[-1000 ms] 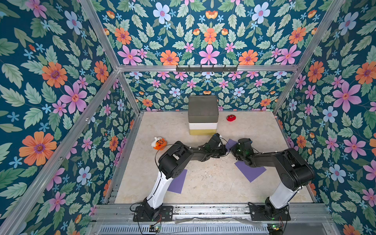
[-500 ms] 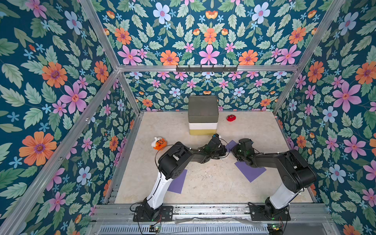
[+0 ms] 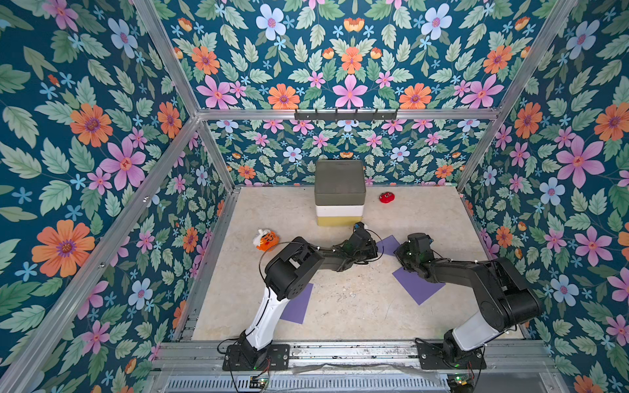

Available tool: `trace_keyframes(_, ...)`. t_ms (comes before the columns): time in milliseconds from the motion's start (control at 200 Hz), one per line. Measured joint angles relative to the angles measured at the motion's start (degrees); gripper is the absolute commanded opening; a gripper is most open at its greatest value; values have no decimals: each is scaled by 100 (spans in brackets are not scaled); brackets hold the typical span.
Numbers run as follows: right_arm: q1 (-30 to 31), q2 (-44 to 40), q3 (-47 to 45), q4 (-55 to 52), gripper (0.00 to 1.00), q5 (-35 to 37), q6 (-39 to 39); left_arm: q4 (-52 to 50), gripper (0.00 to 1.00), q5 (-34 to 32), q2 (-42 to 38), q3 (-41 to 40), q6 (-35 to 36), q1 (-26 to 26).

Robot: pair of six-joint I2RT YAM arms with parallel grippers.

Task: Fold the square paper diagonally
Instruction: Adjust the paper at the center of the board.

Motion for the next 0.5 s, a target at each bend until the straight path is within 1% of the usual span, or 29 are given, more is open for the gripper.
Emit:
trace_keyframes(270,-201,-332,-229,-170,15,46,-85,-79,0,-46,-2,37,-17,2)
trace_keyframes(500,-343,-424,-345,-251,15,48,-188,-83,0,-46,2,42,-17,2)
